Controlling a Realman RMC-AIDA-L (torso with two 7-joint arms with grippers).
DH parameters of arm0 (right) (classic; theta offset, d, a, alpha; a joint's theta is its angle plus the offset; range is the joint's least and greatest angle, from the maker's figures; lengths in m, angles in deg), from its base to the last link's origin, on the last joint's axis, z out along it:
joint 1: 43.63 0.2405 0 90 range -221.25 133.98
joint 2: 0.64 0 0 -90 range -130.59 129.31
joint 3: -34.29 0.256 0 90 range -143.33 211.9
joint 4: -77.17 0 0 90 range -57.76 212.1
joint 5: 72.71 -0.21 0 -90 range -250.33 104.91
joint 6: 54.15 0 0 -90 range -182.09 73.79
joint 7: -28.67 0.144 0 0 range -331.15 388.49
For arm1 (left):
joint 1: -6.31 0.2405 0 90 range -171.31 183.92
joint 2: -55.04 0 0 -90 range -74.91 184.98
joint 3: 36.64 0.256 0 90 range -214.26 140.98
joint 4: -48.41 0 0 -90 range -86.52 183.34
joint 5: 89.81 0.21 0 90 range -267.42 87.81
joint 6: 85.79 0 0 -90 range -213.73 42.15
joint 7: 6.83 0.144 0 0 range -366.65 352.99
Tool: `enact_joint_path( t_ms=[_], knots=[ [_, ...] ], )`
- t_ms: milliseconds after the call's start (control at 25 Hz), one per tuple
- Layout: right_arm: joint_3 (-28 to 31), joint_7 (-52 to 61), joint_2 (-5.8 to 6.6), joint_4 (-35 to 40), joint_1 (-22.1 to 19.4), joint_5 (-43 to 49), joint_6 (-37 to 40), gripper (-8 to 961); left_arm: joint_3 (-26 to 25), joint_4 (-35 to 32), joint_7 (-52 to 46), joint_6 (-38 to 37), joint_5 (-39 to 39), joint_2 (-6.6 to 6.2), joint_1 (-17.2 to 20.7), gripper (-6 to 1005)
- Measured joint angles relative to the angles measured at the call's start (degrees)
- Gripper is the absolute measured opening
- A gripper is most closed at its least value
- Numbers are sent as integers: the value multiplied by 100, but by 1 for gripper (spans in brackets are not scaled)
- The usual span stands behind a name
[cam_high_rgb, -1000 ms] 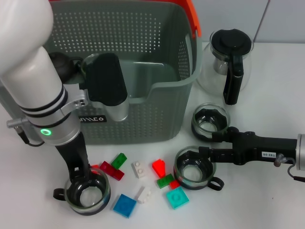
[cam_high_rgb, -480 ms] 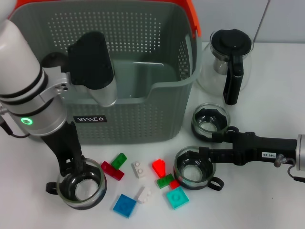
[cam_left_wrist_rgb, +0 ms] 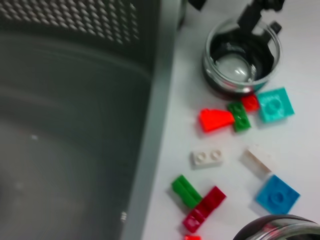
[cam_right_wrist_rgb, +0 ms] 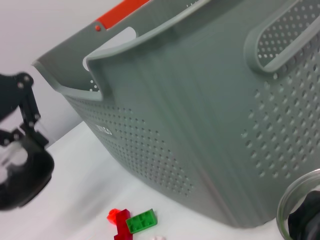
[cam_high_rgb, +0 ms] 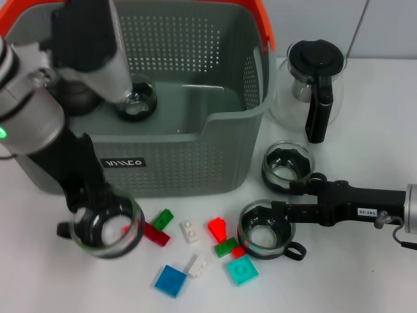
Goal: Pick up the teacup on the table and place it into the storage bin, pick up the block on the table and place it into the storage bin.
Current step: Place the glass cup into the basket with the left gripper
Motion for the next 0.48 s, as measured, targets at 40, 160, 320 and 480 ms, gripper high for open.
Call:
enact_joint_path(
  t_ms=[40, 160, 320, 480],
  knots=[
    [0, 0, 1, 0, 0, 0, 0, 911, -98, -71, 31, -45, -24, -15, -26, 43],
    [0, 0, 7, 0, 1, 0, 0, 911, -318, -312, 67, -89, -199, -114, -50, 42],
    [0, 0, 14, -1, 0, 0, 0, 912, -790, -513, 50, -98, -886, -335, -90, 42],
    [0, 4, 16, -8, -7, 0, 0, 912, -1342, -485, 80, -69, -1712, -516, -127, 42]
  ],
)
